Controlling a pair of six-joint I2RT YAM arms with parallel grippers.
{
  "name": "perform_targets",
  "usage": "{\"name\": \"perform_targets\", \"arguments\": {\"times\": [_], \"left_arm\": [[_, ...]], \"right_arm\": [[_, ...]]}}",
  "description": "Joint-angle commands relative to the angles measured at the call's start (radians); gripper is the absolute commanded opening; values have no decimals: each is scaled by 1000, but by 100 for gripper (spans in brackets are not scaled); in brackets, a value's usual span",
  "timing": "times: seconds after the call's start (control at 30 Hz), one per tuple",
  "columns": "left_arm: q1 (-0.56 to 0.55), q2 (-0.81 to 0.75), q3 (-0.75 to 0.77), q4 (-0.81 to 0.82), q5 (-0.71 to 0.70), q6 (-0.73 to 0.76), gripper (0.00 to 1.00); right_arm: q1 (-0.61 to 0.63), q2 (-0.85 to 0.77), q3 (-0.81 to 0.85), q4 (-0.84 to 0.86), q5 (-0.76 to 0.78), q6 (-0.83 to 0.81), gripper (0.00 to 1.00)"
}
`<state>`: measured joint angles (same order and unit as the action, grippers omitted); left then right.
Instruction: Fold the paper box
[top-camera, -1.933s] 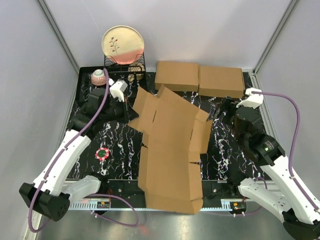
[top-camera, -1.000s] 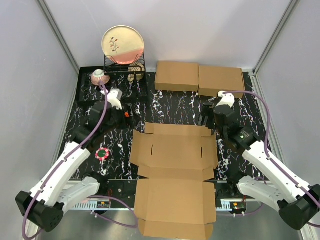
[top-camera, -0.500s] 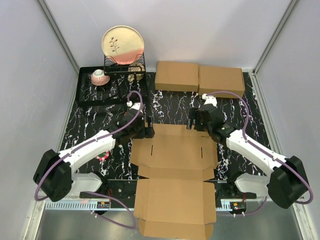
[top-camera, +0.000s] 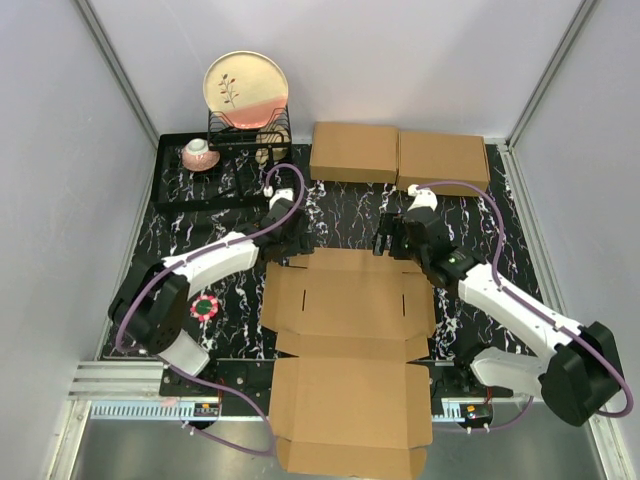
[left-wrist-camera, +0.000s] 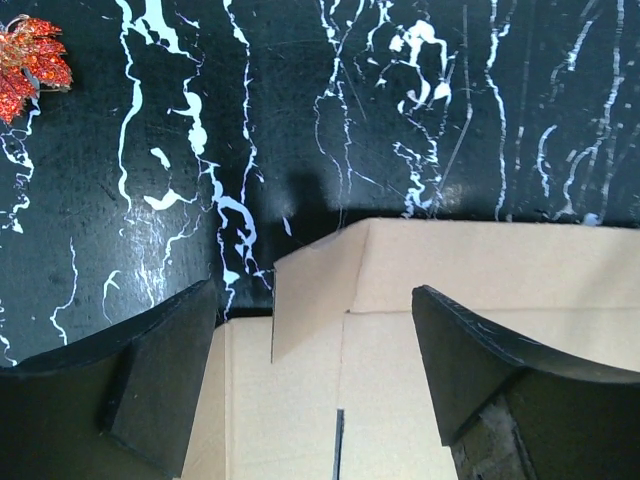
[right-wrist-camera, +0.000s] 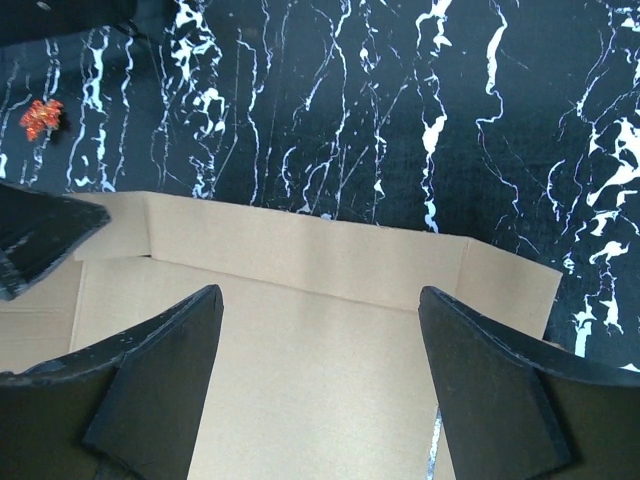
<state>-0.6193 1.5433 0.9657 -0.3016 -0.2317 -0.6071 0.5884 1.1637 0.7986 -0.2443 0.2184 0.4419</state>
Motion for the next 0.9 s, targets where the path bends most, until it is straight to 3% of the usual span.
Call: {"name": "perform_targets", "arguments": {"times": [0.0,0.13,0.27,0.47,0.6,0.87], "left_arm": [[3,60,71,15,-54,-20,80],[3,103,84,21,-41,-19,70],[-11,127,90,33,-26,-5,47],[-42,130,93,28,-63,18,40],[-66,123,91,30,-92,27,21],[-146,162,191,-14,-240,148,0]], "right_arm": [[2,-39,11,22,-14,-9,85],[1,-36,8,19,-24,-8,85],[1,-39,-2,19,-8,-8,85],[1,-42,5,19,-2,-8,85],[2,-39,11,17,-2,-3,85],[2,-53,28,-9,38,4,85]]}}
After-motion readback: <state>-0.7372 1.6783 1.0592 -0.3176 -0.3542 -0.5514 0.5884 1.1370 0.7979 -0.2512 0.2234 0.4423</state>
